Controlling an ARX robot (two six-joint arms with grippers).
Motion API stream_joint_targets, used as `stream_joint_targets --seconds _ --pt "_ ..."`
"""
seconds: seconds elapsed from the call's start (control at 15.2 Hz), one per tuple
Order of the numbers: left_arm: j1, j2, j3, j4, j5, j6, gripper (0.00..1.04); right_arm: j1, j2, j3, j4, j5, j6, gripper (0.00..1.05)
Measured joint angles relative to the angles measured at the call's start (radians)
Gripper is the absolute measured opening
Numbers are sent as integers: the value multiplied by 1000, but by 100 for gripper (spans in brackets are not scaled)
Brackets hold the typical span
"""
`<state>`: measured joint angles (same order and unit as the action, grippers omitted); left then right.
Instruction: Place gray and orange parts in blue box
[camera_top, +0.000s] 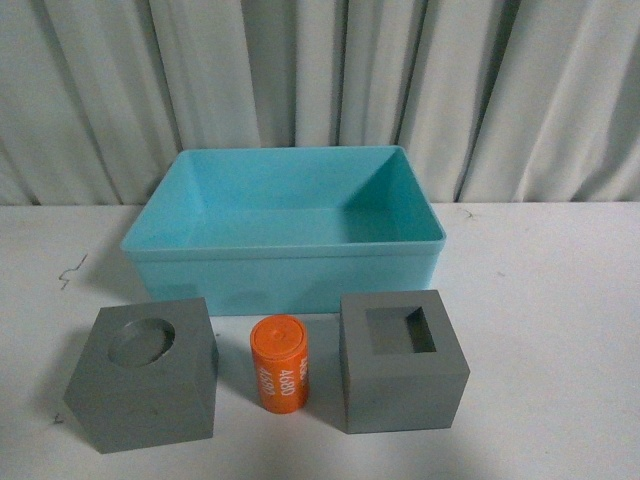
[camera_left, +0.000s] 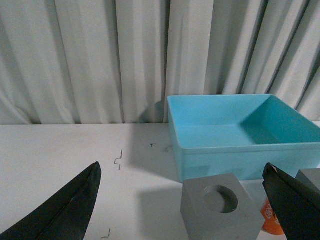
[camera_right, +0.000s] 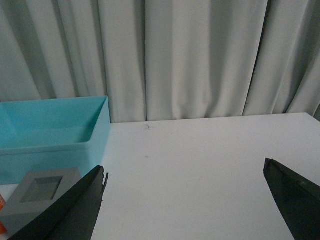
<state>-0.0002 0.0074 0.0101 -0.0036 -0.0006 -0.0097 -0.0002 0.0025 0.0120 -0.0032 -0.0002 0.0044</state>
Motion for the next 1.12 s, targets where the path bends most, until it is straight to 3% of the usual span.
stream_joint_targets --seconds 1.12 --pt "0 0 0 0 0 0 98 0 0 0 0 0 0 98"
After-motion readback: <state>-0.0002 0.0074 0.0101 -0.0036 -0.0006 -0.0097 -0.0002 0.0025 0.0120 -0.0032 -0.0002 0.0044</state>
